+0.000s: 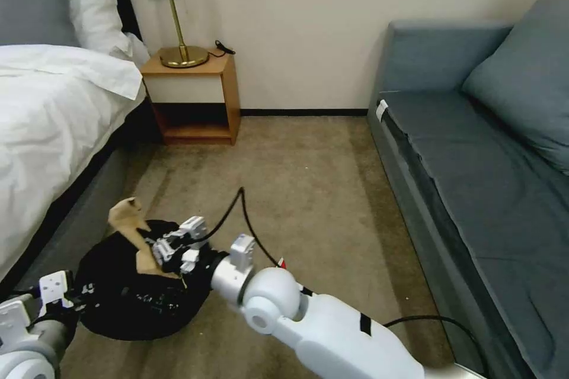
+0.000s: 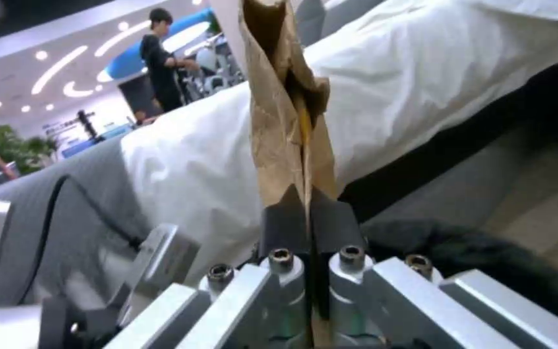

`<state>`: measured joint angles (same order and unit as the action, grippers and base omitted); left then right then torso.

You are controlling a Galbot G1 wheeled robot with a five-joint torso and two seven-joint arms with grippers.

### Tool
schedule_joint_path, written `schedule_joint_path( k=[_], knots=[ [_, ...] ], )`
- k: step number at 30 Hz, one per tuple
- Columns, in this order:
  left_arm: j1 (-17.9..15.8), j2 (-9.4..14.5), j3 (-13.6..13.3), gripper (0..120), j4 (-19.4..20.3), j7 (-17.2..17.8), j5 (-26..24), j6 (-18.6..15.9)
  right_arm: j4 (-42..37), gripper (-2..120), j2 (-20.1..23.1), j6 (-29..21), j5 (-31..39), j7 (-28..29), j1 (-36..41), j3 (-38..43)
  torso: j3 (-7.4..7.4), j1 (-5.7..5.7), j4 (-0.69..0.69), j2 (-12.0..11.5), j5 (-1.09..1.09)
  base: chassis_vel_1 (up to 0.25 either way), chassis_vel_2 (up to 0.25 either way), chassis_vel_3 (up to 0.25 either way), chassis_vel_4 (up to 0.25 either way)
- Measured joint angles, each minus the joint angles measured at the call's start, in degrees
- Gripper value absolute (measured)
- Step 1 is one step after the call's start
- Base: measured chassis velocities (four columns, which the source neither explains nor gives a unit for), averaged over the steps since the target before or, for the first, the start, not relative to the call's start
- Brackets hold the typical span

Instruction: Pick up the trash bin, then pick up the garbage on the floor and place it into the trash bin.

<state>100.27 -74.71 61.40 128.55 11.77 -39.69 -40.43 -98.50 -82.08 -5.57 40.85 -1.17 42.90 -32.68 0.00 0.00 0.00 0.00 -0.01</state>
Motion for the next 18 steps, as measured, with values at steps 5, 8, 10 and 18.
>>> schedule_joint_path(
  k=[5, 8, 10, 18],
  knots=[
    [-0.04, -0.05, -0.08, 3, 0.44, 0.02, 0.02, -0.14, 1.55, 11, -0.39, 0.01, -0.79, -0.51, -0.13, -0.01, 0.00, 0.00, 0.00, 0.00, 0.00, 0.000, 0.000, 0.000, 0.000],
    [0.03, -0.08, -0.09, 3, 0.57, 0.03, 0.03, -0.16, 1.79, 20, 0.06, 0.01, -0.82, -0.64, -0.14, 0.30, 0.00, 0.00, 0.00, 0.00, 0.01, 0.000, 0.000, 0.000, 0.000],
    [0.05, -0.09, -0.10, 3, 0.58, 0.03, 0.03, -0.16, 1.70, 30, 0.73, -0.06, -0.83, -0.78, -0.07, 0.43, 0.00, 0.00, 0.00, 0.00, 0.00, 0.000, 0.000, 0.000, 0.000],
    [-0.15, -0.15, -0.30, 3, 0.60, 0.18, 0.05, -0.22, 0.09, 58, 2.68, -0.86, -1.10, -1.07, 0.62, 0.28, 0.00, 0.00, -0.01, 0.00, 0.01, 0.000, 0.000, 0.000, 0.000]
  ],
)
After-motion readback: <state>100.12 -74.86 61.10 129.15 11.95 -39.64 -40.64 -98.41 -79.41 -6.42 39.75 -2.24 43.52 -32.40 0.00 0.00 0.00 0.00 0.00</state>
